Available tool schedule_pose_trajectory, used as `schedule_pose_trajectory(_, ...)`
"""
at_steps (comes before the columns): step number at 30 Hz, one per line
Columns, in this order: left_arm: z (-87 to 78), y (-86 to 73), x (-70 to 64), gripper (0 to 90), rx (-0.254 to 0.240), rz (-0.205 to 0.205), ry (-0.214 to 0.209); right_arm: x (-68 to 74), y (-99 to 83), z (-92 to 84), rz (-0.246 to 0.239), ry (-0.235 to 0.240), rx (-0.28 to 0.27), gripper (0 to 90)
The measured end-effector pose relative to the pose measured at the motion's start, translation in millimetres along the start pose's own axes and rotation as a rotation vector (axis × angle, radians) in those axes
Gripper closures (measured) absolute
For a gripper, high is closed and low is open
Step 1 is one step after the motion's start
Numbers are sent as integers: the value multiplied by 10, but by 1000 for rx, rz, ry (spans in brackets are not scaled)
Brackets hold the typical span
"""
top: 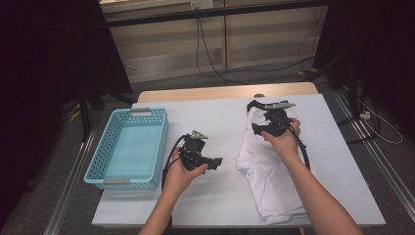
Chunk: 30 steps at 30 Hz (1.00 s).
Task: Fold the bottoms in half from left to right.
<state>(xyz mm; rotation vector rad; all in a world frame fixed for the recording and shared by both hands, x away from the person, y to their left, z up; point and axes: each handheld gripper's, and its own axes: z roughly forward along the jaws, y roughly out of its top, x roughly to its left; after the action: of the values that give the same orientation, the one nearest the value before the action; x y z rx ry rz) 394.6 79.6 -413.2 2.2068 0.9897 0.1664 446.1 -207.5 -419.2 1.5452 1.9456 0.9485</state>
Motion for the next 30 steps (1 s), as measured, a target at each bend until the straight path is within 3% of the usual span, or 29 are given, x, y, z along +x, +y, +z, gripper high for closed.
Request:
schedule_pose_trajectory(13,24,-14,22,116,7,4,2,11,60,322,53,-16,4,292)
schedule_pose_trajectory(22,39,-29,46,116,16,-2,0,80,94,524,29,-33,11,323)
schedule_pose_trajectory(26,48,-26,56,116,15,0,5,69,40,624,29,-39,42,332)
schedule_pose_trajectory(30,55,-26,56,119,4,-4,19,105,1,693,-3,-61,57,338)
